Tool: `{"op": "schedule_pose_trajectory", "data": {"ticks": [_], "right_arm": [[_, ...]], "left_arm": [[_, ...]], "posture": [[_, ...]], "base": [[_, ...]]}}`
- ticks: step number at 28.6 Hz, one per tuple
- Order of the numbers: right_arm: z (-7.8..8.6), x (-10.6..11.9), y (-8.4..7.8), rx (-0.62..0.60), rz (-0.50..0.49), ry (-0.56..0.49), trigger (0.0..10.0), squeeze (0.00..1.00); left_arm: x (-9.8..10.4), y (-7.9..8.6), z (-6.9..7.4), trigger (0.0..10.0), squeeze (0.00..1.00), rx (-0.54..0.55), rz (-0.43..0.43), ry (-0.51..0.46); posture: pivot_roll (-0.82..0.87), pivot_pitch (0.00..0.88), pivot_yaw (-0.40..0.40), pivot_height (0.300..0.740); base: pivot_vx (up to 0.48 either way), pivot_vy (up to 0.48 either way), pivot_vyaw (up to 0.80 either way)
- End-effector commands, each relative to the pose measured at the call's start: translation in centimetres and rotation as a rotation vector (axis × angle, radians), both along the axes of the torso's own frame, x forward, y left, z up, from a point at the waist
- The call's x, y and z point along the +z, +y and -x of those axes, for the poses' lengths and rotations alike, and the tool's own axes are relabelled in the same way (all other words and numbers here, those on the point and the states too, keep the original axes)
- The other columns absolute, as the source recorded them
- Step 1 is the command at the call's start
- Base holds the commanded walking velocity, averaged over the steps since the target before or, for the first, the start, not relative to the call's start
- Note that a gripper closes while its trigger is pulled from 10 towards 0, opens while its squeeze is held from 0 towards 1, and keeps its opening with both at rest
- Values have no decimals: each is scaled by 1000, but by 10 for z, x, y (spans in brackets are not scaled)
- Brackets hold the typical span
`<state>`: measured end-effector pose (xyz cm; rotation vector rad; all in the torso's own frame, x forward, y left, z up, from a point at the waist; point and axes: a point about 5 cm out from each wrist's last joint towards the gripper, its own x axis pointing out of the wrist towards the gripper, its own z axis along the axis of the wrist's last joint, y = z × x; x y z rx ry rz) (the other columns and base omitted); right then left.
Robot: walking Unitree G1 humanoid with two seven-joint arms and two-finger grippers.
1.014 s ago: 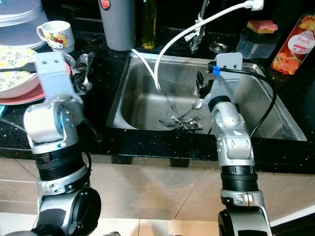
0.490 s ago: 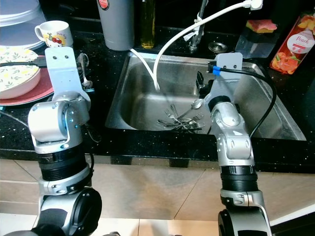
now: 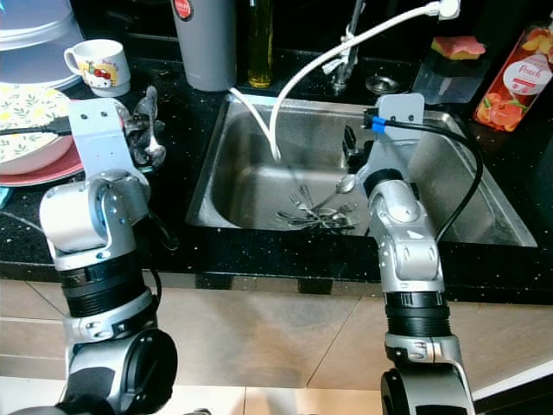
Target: Kitchen organization
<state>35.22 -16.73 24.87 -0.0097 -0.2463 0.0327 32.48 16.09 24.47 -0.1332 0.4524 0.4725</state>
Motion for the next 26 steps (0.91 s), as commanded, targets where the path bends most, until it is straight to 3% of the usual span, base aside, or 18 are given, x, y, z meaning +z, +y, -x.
{"op": "schedule_pose_trajectory", "data": {"ticks": [1, 9, 16, 17, 18, 19, 21, 26], "right_arm": [[0, -3, -3, -14, -6, 5, 10000, 0], [0, -2, -3, -15, -3, 4, 10000, 0], [0, -2, -4, -16, -2, 5, 10000, 0], [0, -2, -4, -15, -2, 5, 10000, 0], [0, -2, -4, -14, -2, 5, 10000, 0], [0, -2, -4, -14, -1, 5, 10000, 0], [0, -2, -4, -12, -1, 5, 10000, 0], [0, -2, -3, -10, 0, 6, 10000, 0]], "left_arm": [[-35, -31, -1, 0, 0, -114, 119, 152], [-37, -25, -12, 0, 0, -124, 102, 132], [-33, -23, -20, 0, 0, -162, 34, 85], [-27, -22, -24, 8627, 0, -182, -14, 41], [-22, -22, -26, 8627, 0, -196, -48, 10], [-8, -22, -30, 10000, 0, -214, -131, -83], [13, -23, -34, 10000, 0, -232, -232, -223], [52, -29, -32, 10000, 0, -287, -318, -498]], "posture": [[233, 82, -51, 740], [233, 82, -51, 740], [223, 87, -58, 740], [223, 87, -58, 740], [223, 87, -59, 740], [223, 88, -60, 740], [223, 88, -60, 740], [221, 87, -62, 740]], "base": [[0, 0, 0], [0, 0, 0], [0, 0, 0], [0, 0, 0], [0, 0, 0], [0, 0, 0], [0, 0, 0], [0, 0, 0]]}}
